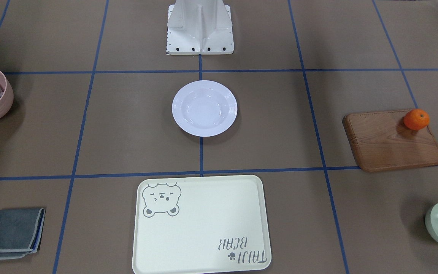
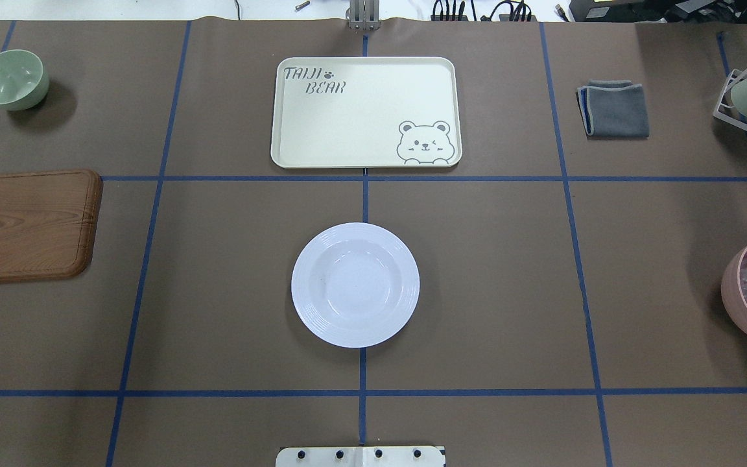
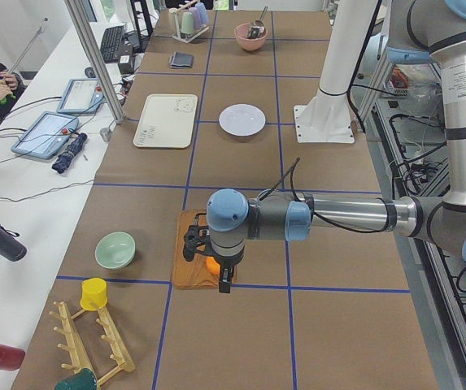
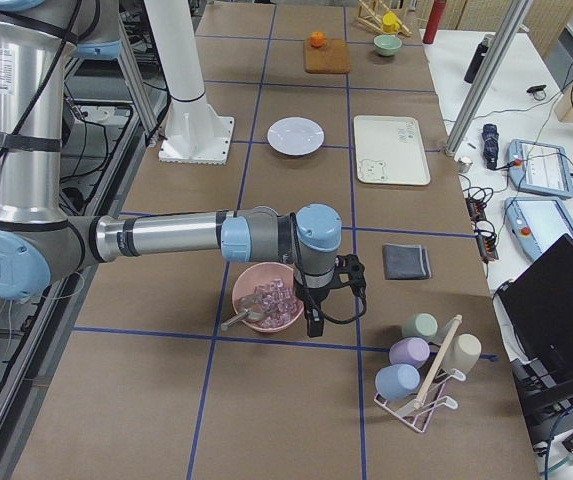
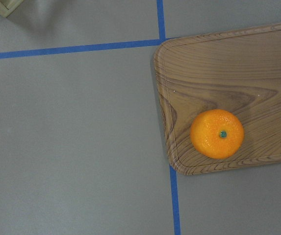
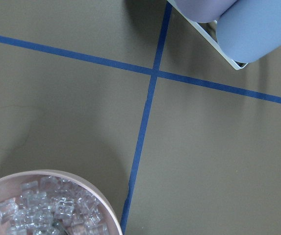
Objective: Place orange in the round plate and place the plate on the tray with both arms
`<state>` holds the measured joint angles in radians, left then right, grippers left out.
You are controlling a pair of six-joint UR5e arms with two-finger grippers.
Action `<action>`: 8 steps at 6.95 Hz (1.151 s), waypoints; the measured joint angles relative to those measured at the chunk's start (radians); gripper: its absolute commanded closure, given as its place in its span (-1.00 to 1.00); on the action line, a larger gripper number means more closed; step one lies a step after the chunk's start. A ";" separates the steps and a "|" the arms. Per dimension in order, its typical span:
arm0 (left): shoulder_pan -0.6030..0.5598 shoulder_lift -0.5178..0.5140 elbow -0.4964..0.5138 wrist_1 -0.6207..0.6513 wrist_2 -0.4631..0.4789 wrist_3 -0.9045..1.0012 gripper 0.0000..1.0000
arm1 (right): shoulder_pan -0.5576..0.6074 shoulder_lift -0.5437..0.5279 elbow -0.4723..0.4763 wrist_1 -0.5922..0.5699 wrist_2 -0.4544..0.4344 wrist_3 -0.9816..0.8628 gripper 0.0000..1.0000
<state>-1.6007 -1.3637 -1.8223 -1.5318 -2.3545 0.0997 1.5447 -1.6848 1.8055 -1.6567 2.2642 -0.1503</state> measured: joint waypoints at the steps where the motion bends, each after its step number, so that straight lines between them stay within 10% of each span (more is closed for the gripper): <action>1: 0.000 0.000 -0.001 0.000 0.000 0.000 -0.96 | 0.000 0.001 0.000 0.000 0.000 0.000 -1.00; 8: -0.001 -0.014 -0.024 -0.229 0.001 -0.004 -0.96 | 0.000 0.046 0.037 0.003 -0.008 -0.003 -1.00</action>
<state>-1.6015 -1.3776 -1.8458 -1.7610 -2.3530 0.0960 1.5447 -1.6391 1.8424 -1.6533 2.2566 -0.1533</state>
